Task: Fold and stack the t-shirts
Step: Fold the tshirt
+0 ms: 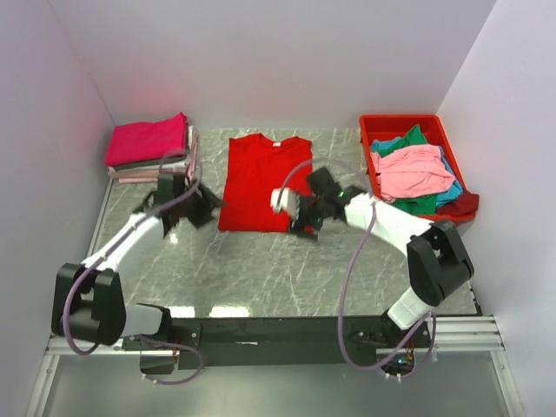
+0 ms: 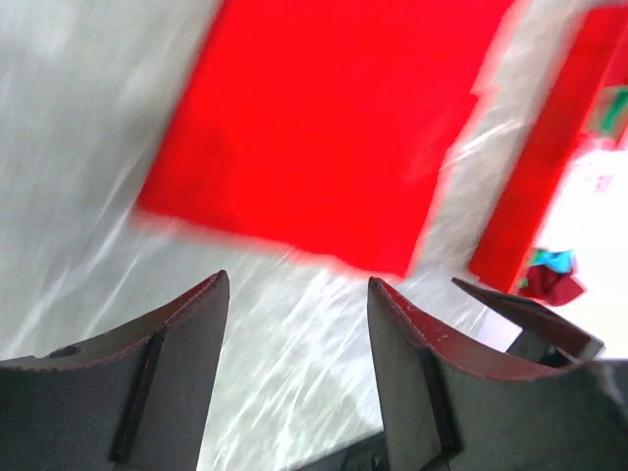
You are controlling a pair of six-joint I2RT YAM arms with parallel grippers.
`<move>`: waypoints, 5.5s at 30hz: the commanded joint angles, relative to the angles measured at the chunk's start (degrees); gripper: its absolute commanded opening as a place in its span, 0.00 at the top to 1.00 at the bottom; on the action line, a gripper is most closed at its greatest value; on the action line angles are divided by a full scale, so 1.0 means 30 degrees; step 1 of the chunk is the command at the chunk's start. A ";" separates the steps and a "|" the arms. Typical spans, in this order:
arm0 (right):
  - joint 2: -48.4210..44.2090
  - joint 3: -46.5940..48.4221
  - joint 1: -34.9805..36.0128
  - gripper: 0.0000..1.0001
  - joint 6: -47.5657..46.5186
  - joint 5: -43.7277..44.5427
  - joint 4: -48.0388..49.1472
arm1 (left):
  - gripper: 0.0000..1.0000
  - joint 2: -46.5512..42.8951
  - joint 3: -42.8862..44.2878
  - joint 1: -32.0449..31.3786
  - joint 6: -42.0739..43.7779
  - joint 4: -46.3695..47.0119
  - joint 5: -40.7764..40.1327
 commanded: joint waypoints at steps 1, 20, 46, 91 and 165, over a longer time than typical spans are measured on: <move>-0.0200 -0.2448 0.1679 0.20 0.0499 0.4202 0.4978 | 0.36 -0.1015 -0.3513 -0.0534 -0.3906 0.1550 -0.0820; 0.0502 -0.4913 0.1860 0.20 -0.0494 0.5650 0.7532 | 0.43 0.5249 -0.2846 -0.0945 -0.6312 0.5043 -0.2871; -0.4121 -0.5557 0.1975 1.00 -0.1953 -0.0260 -0.2417 | 1.00 -0.0594 -0.7380 -0.4540 -0.5838 0.3757 -0.0378; 0.7095 1.0410 -0.4057 1.00 0.1059 0.4451 -0.2048 | 1.00 1.3423 1.2916 -0.1560 -0.2709 0.1088 -0.0088; 0.8527 0.6745 -0.7778 0.70 1.5326 -0.3694 -0.1080 | 0.31 1.7642 1.7953 -0.0768 1.3433 -0.4508 0.4745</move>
